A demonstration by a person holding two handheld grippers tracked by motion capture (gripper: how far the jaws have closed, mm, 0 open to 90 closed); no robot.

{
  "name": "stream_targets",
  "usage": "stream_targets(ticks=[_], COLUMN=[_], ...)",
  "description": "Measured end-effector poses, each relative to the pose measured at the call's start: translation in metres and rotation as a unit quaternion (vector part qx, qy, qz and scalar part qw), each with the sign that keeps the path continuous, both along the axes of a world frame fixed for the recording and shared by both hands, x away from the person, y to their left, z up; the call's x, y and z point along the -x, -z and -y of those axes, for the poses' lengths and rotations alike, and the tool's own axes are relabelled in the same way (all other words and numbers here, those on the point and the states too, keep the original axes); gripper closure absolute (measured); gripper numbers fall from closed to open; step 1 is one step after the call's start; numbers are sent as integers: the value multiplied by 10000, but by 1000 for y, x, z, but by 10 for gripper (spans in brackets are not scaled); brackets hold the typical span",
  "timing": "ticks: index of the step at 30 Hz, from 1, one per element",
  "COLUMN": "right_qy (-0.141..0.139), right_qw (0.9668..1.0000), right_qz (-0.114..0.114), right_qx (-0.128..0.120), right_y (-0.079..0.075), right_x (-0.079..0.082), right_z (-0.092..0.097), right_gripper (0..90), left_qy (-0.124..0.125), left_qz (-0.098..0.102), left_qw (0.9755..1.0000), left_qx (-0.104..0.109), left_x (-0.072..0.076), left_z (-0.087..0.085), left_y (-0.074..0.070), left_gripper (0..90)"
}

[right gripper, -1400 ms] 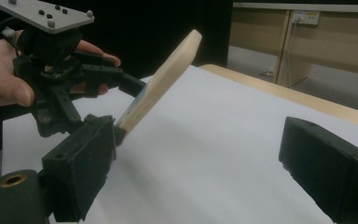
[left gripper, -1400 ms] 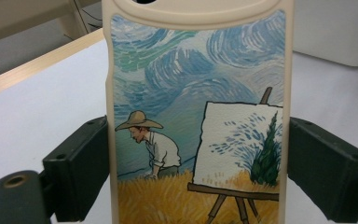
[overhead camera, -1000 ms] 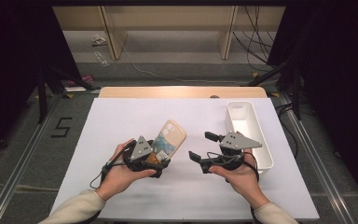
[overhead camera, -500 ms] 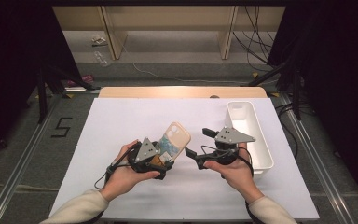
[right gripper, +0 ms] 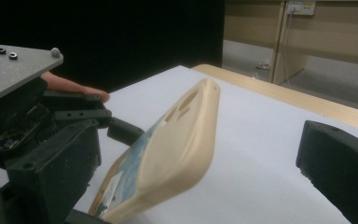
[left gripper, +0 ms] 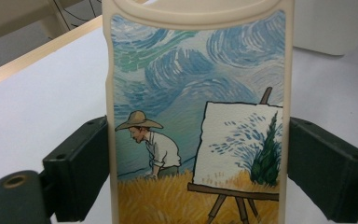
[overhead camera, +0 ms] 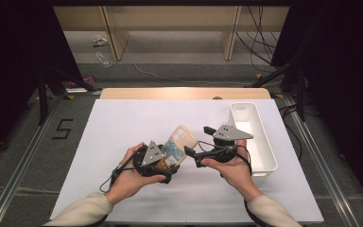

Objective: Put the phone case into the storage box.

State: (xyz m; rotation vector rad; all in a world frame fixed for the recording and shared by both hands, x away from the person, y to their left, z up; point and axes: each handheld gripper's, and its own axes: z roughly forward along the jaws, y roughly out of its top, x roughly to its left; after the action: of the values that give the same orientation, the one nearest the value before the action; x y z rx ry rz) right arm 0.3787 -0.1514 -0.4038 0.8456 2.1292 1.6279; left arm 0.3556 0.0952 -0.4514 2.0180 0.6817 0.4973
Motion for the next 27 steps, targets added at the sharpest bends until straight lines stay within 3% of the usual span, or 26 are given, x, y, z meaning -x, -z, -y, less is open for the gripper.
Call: stream_targets(ticks=[27], right_qy=[99], right_qw=[9991], right_qz=[-393], right_qx=[154], right_y=[4], right_x=[-18], right_z=[-17], right_gripper=[88], left_qy=[177], left_qz=[28], left_qw=[9998], left_qx=[-74], left_x=[4], left_z=[15], left_y=[5], left_gripper=[115])
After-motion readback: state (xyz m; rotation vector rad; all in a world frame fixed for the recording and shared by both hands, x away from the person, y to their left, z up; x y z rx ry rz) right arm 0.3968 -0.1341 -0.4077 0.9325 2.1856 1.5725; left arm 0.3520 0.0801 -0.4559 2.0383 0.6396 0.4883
